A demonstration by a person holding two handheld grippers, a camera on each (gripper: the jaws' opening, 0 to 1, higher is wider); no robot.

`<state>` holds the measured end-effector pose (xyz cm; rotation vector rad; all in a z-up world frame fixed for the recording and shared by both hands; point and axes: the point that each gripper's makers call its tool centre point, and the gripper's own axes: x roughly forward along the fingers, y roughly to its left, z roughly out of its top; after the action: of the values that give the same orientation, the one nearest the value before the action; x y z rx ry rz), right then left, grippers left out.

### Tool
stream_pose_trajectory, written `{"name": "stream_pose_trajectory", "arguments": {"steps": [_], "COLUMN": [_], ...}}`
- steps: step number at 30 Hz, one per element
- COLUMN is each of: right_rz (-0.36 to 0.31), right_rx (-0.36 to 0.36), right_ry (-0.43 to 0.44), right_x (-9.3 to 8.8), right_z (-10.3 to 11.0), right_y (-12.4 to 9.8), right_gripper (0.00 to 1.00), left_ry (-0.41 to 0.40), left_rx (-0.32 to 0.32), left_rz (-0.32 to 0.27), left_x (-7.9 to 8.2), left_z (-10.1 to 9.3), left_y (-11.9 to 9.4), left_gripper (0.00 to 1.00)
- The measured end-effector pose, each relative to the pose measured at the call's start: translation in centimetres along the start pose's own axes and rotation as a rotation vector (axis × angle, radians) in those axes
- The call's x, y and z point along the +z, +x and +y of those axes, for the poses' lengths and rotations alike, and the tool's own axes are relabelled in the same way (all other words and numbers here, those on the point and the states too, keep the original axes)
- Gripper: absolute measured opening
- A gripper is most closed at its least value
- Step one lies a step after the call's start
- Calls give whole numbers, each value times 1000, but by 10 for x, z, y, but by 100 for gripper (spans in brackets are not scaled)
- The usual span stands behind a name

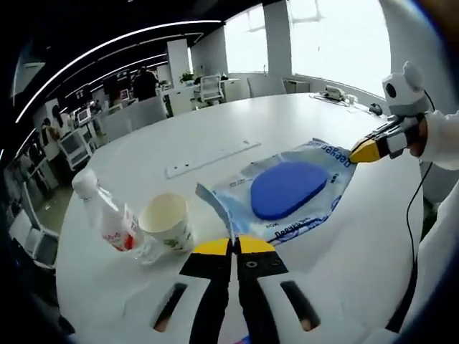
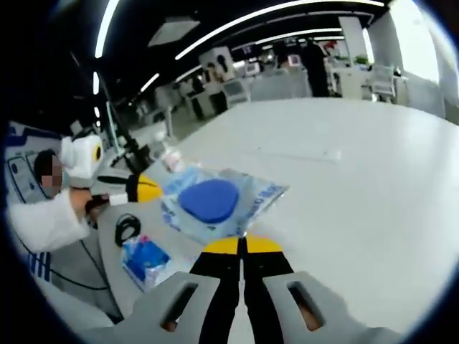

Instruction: Arrange the tabletop items into an orderly group along one side of the table until the central work area is clear of visible clutter.

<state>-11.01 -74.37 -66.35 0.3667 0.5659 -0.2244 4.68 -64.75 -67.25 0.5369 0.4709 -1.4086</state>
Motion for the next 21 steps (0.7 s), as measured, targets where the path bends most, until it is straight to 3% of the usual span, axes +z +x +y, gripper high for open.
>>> {"name": "stream_pose_trajectory", "arguments": {"steps": [13,21], "right_rz": [53,108], "right_rx": [-16,-18], "right_ry": [-15,14], "right_x": [4,-11], "right_z": [-29,-36], "right_y": [39,61], "right_gripper": [0,0], "left_ry": [-48,-90], "left_rx": [-8,-7], "left_rz": [40,87], "left_x": [-5,-17], "left_z": [17,23], "left_y": [32,45], "left_gripper": [0,0]}}
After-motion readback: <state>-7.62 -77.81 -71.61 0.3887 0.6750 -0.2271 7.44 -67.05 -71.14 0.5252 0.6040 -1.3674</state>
